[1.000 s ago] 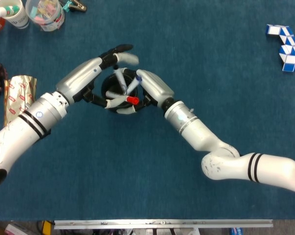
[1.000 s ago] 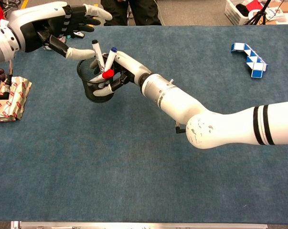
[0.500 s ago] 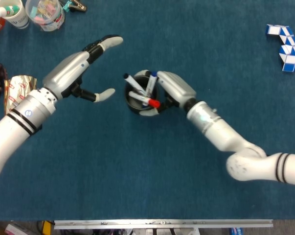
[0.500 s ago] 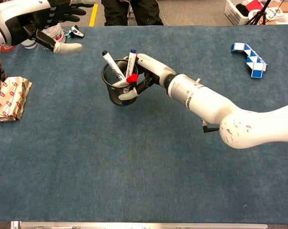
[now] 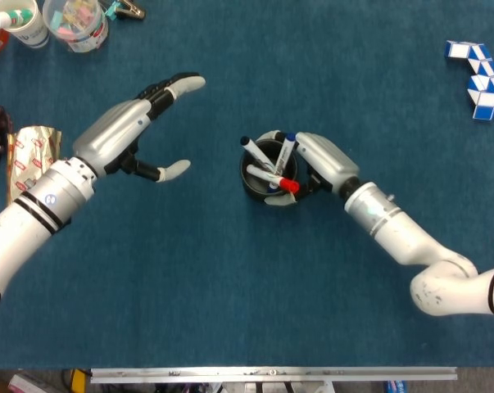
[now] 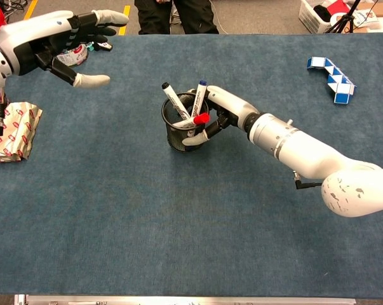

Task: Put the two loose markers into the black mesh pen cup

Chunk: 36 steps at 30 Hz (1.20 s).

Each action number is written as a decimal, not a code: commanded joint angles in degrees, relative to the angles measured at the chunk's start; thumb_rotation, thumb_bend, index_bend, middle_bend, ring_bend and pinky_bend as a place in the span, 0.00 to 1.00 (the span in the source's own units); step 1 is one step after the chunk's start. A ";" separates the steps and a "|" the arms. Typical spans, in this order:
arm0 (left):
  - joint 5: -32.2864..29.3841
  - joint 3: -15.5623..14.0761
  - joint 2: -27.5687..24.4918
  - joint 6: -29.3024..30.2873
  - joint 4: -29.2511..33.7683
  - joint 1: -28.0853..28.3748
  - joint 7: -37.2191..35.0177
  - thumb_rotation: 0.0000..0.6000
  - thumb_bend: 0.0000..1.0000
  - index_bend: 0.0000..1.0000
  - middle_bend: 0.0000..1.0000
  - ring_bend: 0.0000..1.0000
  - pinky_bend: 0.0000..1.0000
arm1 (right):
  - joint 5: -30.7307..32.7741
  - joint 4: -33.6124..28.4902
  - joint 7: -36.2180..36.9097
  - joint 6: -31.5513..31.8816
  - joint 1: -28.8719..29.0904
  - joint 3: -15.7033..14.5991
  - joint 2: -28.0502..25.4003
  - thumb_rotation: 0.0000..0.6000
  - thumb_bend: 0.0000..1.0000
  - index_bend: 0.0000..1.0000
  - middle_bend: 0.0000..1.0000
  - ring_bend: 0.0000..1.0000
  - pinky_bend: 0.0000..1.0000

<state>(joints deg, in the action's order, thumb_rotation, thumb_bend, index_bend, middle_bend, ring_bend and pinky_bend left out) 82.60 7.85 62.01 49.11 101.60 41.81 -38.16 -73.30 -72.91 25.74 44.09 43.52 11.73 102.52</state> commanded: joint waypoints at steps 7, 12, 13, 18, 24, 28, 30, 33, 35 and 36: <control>0.33 -0.79 0.79 -0.15 -1.04 -0.30 -0.09 1.00 0.30 0.03 0.00 0.00 0.00 | -4.00 3.81 5.62 1.85 -1.90 -2.52 0.69 1.00 0.26 0.42 0.41 0.29 0.27; 0.64 -1.12 1.12 -0.40 -1.37 -0.26 -0.29 1.00 0.30 0.03 0.00 0.00 0.00 | -5.29 5.18 7.03 2.13 -2.03 -3.27 1.19 1.00 0.26 0.42 0.40 0.28 0.24; 0.72 -1.19 1.16 -0.44 -1.43 -0.25 -0.26 1.00 0.30 0.03 0.00 0.00 0.00 | -5.48 5.36 7.19 2.16 -2.03 -3.37 1.26 1.00 0.26 0.42 0.40 0.27 0.24; 0.80 -1.56 1.46 -0.69 -1.80 -0.32 -0.82 1.00 0.30 0.03 0.00 0.00 0.00 | -6.83 7.67 8.41 2.56 -2.26 -4.44 2.11 1.00 0.26 0.42 0.38 0.26 0.21; 1.04 -1.80 1.58 -0.88 -2.02 -0.27 -1.17 1.00 0.30 0.03 0.00 0.00 0.00 | -8.64 9.50 10.77 2.47 -1.87 -5.34 2.47 1.00 0.26 0.35 0.35 0.21 0.16; 1.20 -1.91 1.68 -0.85 -2.18 -0.26 -1.19 1.00 0.30 0.03 0.00 0.00 0.00 | -9.94 10.32 12.27 2.67 -1.68 -6.13 2.46 1.00 0.20 0.27 0.30 0.17 0.11; 1.18 -1.91 1.76 -0.86 -2.32 -0.22 -1.20 1.00 0.30 0.03 0.00 0.00 0.00 | -10.40 10.68 12.92 2.94 -1.69 -6.40 2.47 1.00 0.14 0.22 0.28 0.15 0.10; 1.16 -1.92 1.87 -0.91 -2.45 -0.16 -1.23 1.00 0.30 0.03 0.00 0.00 0.00 | -10.84 11.09 13.53 3.26 -1.70 -6.69 2.44 1.00 0.08 0.19 0.26 0.14 0.09; 1.14 -1.91 2.01 -0.93 -2.55 -0.12 -1.30 1.00 0.30 0.03 0.00 0.00 0.00 | -10.97 11.28 13.89 3.60 -1.74 -6.68 2.50 1.00 0.05 0.18 0.26 0.14 0.08; 1.14 -1.91 2.10 -0.92 -2.61 -0.09 -1.29 1.00 0.30 0.03 0.00 0.00 0.00 | -11.11 11.39 14.06 3.70 -1.71 -6.75 2.50 1.00 0.03 0.18 0.25 0.13 0.08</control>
<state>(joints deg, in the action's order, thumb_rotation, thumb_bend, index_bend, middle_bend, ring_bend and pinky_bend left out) 83.74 5.95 64.10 48.19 99.00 41.71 -39.45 -84.34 -61.59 39.72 47.75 41.81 5.01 105.00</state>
